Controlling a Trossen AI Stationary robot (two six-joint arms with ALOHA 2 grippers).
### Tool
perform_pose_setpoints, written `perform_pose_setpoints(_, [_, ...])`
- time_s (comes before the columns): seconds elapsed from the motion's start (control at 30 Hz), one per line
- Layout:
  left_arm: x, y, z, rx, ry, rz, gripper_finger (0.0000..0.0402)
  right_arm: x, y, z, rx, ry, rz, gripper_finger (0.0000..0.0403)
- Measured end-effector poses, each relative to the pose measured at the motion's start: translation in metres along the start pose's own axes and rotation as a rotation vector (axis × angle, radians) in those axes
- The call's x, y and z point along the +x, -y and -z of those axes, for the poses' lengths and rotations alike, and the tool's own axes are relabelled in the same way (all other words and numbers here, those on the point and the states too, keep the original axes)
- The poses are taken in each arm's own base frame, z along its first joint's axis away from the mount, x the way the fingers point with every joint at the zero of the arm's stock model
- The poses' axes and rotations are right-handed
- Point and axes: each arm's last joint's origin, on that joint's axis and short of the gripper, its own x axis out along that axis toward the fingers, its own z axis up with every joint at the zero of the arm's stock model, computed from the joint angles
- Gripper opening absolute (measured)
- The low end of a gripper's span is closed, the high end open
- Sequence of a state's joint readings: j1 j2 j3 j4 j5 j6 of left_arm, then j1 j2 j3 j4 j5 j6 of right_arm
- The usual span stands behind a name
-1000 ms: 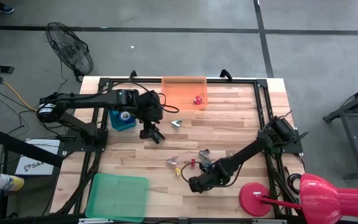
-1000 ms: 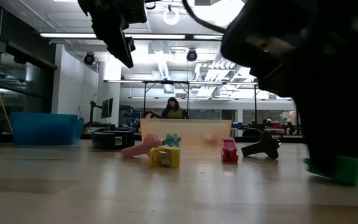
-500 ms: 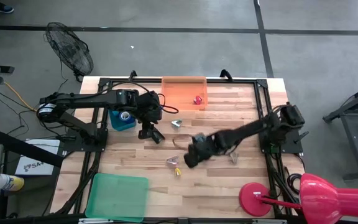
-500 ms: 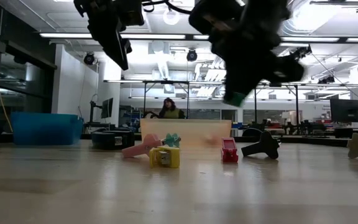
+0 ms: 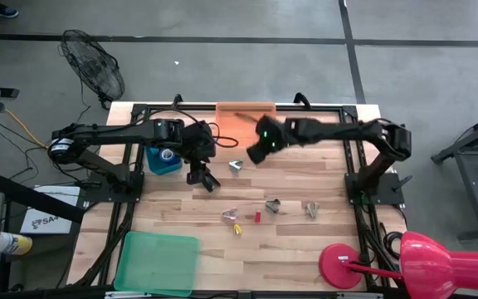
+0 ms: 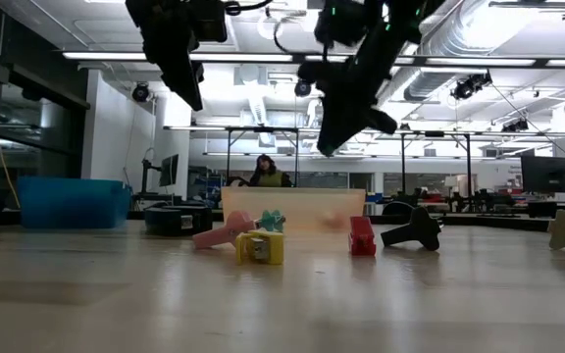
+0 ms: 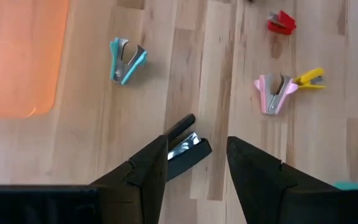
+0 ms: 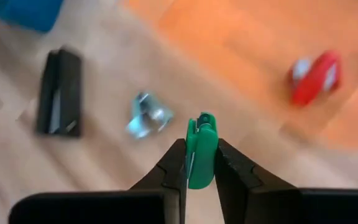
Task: Pick and place Stapler, Stapler remover, tape
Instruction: Put the green stapler into the orange bin
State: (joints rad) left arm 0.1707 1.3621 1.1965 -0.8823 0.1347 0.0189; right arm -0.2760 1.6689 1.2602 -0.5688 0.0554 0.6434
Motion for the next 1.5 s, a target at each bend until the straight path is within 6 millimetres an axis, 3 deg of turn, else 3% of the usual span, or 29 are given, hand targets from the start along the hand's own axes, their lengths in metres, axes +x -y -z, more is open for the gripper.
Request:
perform_pose_setpoints(0.3, [0.000, -0.001, -0.001, -0.094, 0.015, -0.035, 0.0163, 0.009, 0.064, -0.045, -0.088, 0.085, 0.085, 0.0047])
perform_pose_setpoints(0.63, [0.000, -0.005, -0.002, -0.255, 0.039, -0.174, 0.0163, 0.046, 0.104, -0.052, -0.215, -0.023, 0.084, 0.0047])
perform_pose_setpoints(0.93, [-0.001, -0.007, -0.002, -0.322, 0.056, -0.241, 0.0163, 0.068, 0.102, -0.063, -0.215, 0.062, -0.088, 0.0048])
perform_pose_setpoints(1.13, [-0.001, -0.008, -0.002, -0.362, 0.064, -0.263, 0.0163, 0.090, 0.104, -0.056, -0.189, 0.016, -0.094, 0.0048])
perform_pose_setpoints(1.33, [-0.001, -0.008, -0.002, -0.388, 0.067, -0.262, 0.0163, 0.089, 0.108, -0.058, -0.165, 0.023, -0.079, 0.0050])
perform_pose_setpoints(1.5, [-0.001, -0.008, -0.002, -0.388, 0.067, -0.262, 0.0163, 0.089, 0.109, -0.058, -0.163, 0.028, -0.055, 0.0078])
